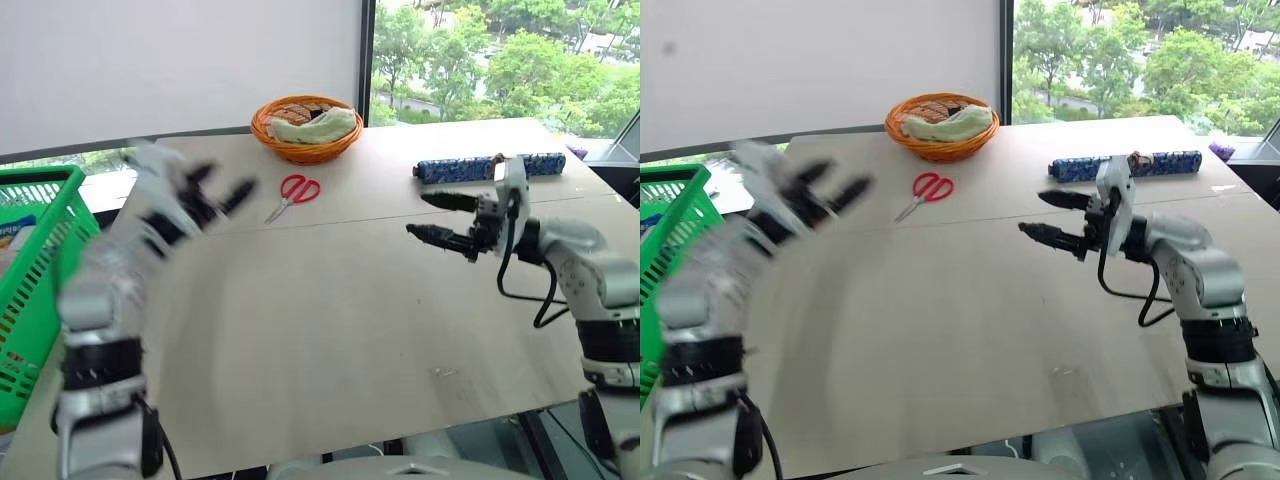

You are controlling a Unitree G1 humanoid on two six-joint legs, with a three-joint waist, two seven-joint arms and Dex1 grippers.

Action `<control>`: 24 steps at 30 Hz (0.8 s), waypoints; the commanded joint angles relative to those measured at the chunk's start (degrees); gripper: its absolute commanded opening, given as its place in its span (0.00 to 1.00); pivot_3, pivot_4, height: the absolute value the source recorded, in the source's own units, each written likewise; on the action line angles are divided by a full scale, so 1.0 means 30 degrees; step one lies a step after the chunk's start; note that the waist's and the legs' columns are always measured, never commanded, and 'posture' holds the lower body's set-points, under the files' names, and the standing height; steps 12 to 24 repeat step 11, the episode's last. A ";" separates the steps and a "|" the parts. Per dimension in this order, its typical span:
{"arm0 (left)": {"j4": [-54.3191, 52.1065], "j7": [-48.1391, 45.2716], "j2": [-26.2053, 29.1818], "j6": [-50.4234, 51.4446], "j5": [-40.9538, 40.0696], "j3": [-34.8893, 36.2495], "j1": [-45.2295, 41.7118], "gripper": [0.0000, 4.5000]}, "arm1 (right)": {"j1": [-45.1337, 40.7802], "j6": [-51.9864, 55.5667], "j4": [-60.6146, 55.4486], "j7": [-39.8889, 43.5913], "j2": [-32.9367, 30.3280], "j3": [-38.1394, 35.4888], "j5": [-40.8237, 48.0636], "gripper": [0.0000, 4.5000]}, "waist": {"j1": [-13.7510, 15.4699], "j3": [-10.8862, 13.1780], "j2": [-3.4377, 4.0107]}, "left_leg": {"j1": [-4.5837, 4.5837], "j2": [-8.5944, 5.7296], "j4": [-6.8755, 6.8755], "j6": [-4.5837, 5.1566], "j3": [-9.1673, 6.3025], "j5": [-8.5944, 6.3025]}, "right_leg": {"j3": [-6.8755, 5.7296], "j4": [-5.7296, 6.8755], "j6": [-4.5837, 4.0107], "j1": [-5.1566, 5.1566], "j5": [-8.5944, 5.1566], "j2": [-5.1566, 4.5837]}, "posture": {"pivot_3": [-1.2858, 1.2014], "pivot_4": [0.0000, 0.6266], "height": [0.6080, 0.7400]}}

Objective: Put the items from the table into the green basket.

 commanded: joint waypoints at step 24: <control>-0.7187 0.2885 -0.3072 0.0367 0.1170 -0.2491 0.8209 0.99 | 0.6622 -0.5122 0.0008 -0.2558 -0.0471 -0.1654 -0.3199 0.93 | 0.0230 -0.0065 0.0197 | 0.0338 0.0022 -0.0017 0.0009 0.0080 -0.0001 | 0.0079 -0.0068 0.0002 0.0272 -0.0100 0.0135 | 0.51 0.00 0.98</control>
